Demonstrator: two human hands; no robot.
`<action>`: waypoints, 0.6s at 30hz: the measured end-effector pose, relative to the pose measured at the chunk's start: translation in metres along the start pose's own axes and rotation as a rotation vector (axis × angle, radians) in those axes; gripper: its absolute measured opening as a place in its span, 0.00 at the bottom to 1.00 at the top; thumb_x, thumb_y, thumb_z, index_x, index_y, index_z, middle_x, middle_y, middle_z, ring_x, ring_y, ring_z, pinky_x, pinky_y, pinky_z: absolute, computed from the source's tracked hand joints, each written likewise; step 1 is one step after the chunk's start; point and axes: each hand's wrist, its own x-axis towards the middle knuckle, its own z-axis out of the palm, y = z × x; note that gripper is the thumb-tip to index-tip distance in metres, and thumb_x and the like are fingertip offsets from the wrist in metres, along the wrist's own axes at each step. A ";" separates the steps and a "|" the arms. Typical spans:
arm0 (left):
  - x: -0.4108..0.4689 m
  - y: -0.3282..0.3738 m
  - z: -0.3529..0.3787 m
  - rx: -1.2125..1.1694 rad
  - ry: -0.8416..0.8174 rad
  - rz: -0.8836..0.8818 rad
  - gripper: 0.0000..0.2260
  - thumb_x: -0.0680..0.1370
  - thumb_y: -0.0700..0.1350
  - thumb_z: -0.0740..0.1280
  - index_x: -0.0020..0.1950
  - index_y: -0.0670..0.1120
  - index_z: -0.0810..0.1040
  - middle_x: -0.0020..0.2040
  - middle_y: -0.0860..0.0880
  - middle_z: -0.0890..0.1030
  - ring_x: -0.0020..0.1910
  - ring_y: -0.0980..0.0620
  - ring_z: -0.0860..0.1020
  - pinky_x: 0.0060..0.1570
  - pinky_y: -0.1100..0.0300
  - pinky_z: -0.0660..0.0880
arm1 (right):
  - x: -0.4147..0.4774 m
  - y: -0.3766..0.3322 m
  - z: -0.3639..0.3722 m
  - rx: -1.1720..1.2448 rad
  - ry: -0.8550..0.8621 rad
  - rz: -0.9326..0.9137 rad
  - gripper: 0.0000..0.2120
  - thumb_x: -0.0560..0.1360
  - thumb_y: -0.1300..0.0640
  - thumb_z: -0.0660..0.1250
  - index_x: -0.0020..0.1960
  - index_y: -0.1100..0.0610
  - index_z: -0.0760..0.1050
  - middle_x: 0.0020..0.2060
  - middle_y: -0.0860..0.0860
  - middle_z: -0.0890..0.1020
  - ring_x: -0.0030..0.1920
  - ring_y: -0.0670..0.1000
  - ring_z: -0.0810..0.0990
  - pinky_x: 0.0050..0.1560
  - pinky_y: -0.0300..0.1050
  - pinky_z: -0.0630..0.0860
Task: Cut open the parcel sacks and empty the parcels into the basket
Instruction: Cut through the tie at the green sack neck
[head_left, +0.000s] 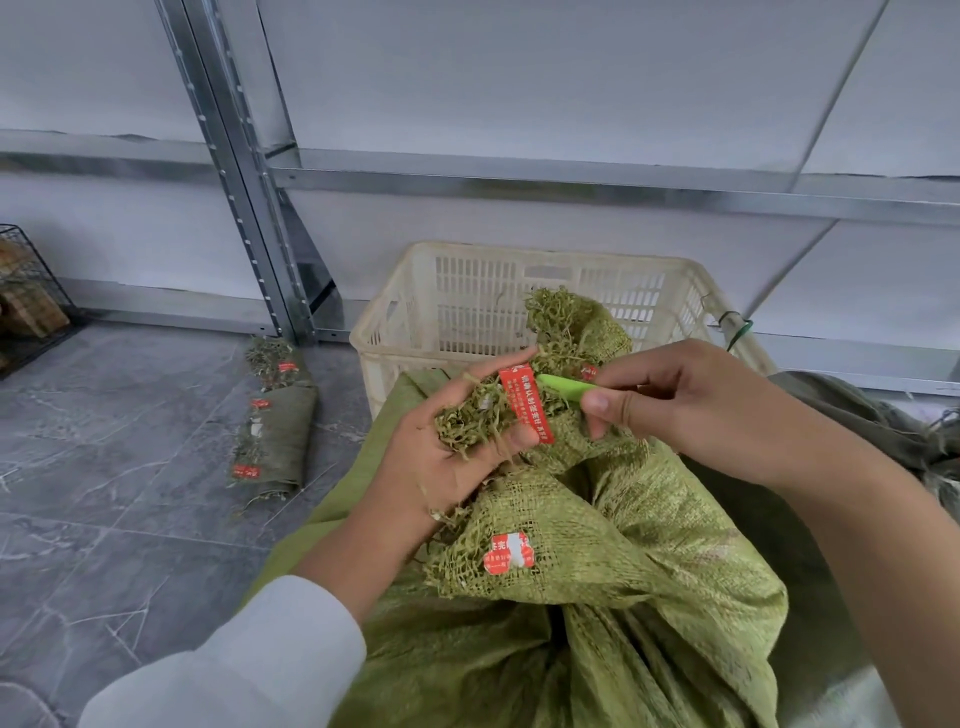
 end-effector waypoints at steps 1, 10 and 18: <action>-0.001 0.004 0.000 -0.014 0.022 -0.071 0.22 0.66 0.65 0.72 0.59 0.65 0.77 0.56 0.70 0.78 0.62 0.70 0.72 0.64 0.74 0.65 | -0.001 -0.001 -0.001 -0.001 0.001 -0.005 0.13 0.73 0.41 0.65 0.37 0.47 0.82 0.28 0.50 0.76 0.28 0.49 0.69 0.32 0.36 0.64; 0.000 0.008 0.007 0.163 0.159 -0.166 0.33 0.60 0.65 0.67 0.54 0.42 0.83 0.53 0.52 0.80 0.57 0.54 0.77 0.52 0.85 0.63 | -0.006 -0.006 -0.009 -0.305 0.051 0.071 0.13 0.70 0.37 0.61 0.39 0.41 0.80 0.34 0.44 0.80 0.33 0.49 0.77 0.40 0.53 0.75; 0.003 0.017 0.004 0.280 0.107 -0.066 0.41 0.62 0.74 0.60 0.53 0.38 0.82 0.48 0.42 0.83 0.45 0.50 0.82 0.53 0.66 0.75 | -0.007 -0.013 -0.005 -0.547 0.134 0.002 0.14 0.75 0.41 0.57 0.39 0.45 0.77 0.35 0.40 0.77 0.37 0.40 0.73 0.39 0.44 0.71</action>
